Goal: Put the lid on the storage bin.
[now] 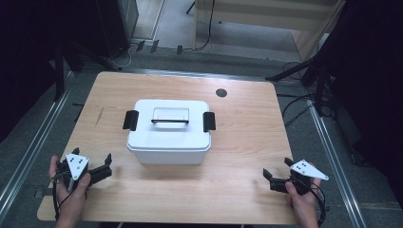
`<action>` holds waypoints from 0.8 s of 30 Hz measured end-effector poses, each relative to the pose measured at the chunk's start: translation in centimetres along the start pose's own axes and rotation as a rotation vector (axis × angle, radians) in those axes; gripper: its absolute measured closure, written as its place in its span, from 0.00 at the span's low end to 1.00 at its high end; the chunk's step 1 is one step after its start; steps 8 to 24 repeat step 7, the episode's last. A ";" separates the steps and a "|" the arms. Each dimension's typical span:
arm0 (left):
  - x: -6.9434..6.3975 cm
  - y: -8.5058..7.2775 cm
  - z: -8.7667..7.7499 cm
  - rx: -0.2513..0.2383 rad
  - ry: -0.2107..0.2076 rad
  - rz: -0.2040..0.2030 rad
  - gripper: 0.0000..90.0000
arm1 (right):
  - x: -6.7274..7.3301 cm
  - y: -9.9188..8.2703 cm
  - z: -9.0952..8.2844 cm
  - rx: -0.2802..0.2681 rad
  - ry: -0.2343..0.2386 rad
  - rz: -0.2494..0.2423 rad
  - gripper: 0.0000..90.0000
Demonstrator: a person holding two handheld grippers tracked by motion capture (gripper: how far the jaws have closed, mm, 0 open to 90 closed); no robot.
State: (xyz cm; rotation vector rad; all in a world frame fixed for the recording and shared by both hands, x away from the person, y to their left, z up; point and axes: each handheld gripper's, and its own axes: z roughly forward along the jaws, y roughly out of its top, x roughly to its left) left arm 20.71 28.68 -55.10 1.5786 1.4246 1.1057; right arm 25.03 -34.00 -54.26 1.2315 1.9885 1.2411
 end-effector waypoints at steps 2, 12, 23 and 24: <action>0.0 0.0 0.1 0.000 0.000 -0.002 0.00 | 0.2 -0.2 0.0 -0.020 -0.032 -0.006 0.00; -0.1 0.1 0.2 0.002 -0.002 0.000 0.00 | 0.2 -0.2 0.1 -0.022 -0.031 -0.007 0.00; -0.1 0.1 0.2 0.002 -0.002 0.000 0.00 | 0.2 -0.2 0.1 -0.022 -0.031 -0.007 0.00; -0.1 0.1 0.2 0.002 -0.002 0.000 0.00 | 0.2 -0.2 0.1 -0.022 -0.031 -0.007 0.00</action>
